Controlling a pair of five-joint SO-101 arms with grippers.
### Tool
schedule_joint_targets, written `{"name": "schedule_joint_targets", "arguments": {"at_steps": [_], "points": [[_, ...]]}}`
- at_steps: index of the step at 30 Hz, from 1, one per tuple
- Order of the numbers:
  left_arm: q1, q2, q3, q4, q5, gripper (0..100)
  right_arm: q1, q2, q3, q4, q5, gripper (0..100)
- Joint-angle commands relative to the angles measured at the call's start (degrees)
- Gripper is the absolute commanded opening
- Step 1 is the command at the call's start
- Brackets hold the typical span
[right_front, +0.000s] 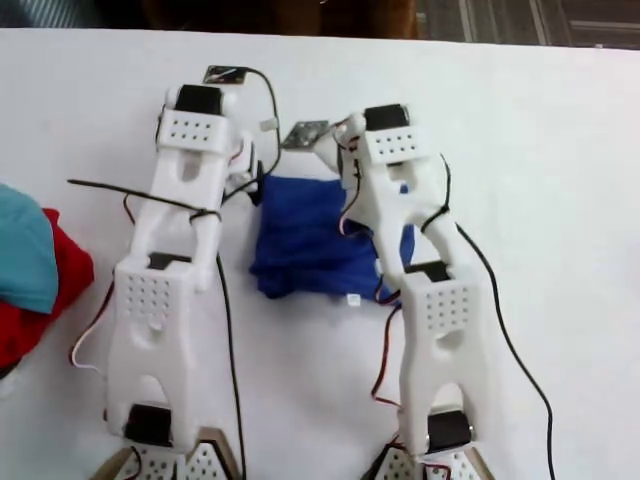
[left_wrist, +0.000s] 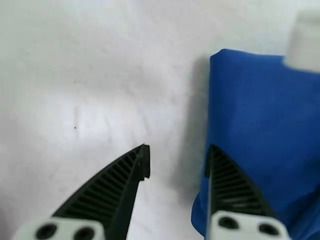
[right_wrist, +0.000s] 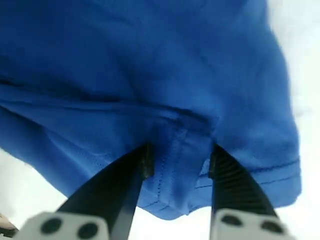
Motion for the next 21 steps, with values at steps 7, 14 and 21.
{"name": "schedule_joint_targets", "arguments": {"at_steps": [7, 14, 21], "points": [[-1.8, -0.4, -1.5, 0.9, 0.4, 20, 0.4, 1.4, -4.2, 1.2, -0.6, 6.3], [-2.0, -0.4, -1.5, 0.9, 0.4, 20, 1.1, 1.4, -6.2, 1.4, -1.1, 3.1], [-2.0, -0.4, -1.5, 0.9, 0.4, 20, 1.2, -3.0, -5.9, 1.4, -3.3, 3.0]]}}
